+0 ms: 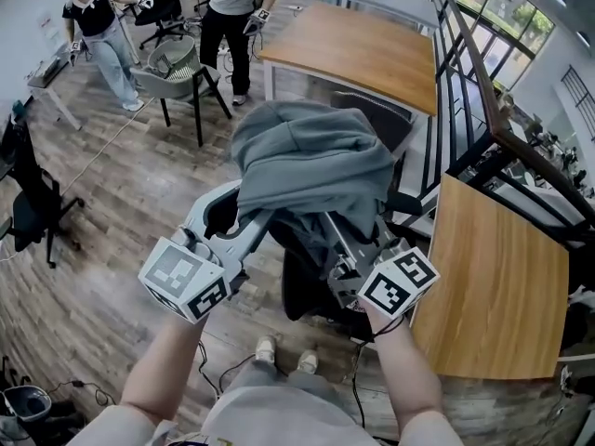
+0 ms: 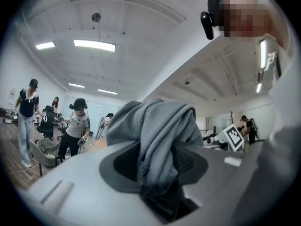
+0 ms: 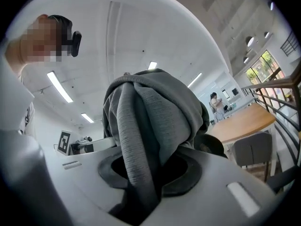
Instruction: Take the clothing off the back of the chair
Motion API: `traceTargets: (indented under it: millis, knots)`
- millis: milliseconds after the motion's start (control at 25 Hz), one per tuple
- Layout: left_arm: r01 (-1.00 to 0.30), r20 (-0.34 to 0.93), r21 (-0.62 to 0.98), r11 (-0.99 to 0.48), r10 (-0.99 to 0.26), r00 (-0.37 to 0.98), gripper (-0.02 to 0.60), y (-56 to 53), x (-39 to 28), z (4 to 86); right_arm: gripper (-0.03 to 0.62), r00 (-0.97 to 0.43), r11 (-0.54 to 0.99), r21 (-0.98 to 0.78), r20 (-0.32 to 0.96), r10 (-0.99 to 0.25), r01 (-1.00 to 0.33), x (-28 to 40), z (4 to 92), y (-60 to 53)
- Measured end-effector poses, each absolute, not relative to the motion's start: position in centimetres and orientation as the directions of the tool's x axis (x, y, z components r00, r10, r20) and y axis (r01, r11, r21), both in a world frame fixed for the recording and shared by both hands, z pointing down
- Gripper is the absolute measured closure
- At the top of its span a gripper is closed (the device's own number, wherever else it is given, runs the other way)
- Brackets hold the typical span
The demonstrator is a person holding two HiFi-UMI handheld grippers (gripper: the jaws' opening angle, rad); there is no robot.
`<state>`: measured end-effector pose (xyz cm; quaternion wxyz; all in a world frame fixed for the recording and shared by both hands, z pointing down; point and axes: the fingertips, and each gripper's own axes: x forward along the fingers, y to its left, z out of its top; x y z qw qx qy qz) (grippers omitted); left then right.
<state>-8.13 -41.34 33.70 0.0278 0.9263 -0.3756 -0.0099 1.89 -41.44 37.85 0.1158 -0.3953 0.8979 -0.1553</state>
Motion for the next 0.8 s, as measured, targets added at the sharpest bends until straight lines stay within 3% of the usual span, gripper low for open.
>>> traceTargets:
  millis: [440, 800]
  knots:
    - [-0.626, -0.17, -0.097, -0.774, -0.607, 0.777, 0.423, -36.2, -5.1, 22.2, 0.47, -0.626, 0.679, -0.163, -0.28, -0.728, -0.716, 4.6, 23.6, -36.0]
    - [-0.53, -0.247, -0.164, -0.832, -0.486, 0.839, 0.423, -28.7, -0.5, 16.2, 0.467, -0.556, 0.601, -0.031, -0.347, -0.756, -0.799, 8.9, 16.6, -27.1]
